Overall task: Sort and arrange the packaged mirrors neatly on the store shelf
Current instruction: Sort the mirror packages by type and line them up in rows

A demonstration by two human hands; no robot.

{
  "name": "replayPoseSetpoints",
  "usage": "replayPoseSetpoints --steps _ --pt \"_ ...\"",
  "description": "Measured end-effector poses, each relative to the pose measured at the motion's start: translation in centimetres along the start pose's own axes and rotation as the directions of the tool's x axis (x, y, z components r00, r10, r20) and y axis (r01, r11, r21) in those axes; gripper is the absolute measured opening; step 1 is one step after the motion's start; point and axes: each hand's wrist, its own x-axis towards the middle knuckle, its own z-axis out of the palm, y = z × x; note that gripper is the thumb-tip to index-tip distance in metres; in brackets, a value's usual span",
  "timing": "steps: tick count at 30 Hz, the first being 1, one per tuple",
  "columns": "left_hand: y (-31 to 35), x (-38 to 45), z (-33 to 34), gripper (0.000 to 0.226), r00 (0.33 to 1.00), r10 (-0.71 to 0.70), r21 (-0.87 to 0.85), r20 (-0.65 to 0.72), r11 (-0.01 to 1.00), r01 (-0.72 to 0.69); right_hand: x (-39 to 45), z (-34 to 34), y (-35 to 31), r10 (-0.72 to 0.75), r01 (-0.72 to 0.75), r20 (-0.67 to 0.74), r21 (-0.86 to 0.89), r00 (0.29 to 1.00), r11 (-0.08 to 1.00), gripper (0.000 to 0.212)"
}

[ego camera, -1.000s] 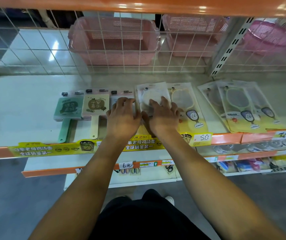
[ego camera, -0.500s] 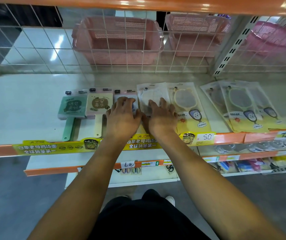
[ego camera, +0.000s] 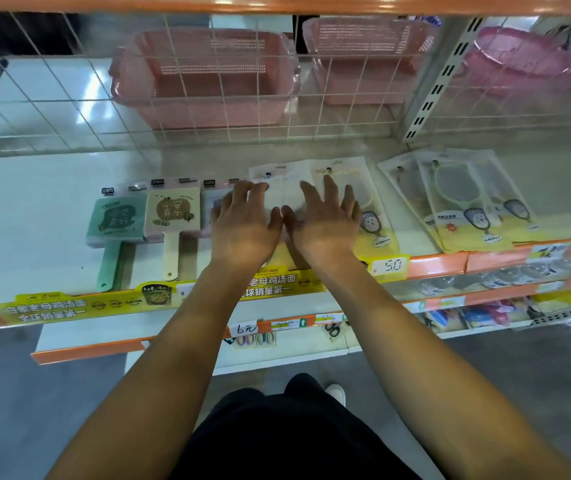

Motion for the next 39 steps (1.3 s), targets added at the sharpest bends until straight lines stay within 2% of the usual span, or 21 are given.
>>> replayPoseSetpoints --steps 4,11,18,25,30,39 --pt "2.6 0.5 1.2 0.044 0.998 0.065 0.038 -0.010 0.997 -0.064 0.6 -1.0 3.0 0.029 -0.027 -0.030 0.046 0.999 0.999 0.060" --pt "8.2 1.7 3.9 0.049 0.991 0.109 0.050 0.079 0.992 -0.113 1.3 -3.4 9.5 0.071 -0.062 -0.116 0.080 0.991 0.995 0.056" --pt "14.1 2.3 6.8 0.047 0.981 0.156 -0.014 0.114 0.988 -0.155 1.8 -5.3 16.4 0.142 -0.131 -0.187 0.068 0.972 0.989 0.056" --pt "18.2 2.5 9.3 0.048 0.977 0.133 -0.005 0.166 0.991 -0.134 2.9 -6.3 21.6 0.186 -0.186 -0.168 0.013 0.968 0.982 0.059" --pt "19.7 2.8 10.4 0.047 0.979 0.108 0.030 0.175 0.993 -0.115 3.8 -6.4 23.4 0.172 -0.168 -0.129 0.039 0.977 0.985 0.064" --pt "20.8 3.2 11.3 0.046 0.983 0.076 0.050 0.167 0.995 -0.086 5.2 -6.0 24.6 0.196 -0.197 0.025 0.029 0.980 0.980 0.067"
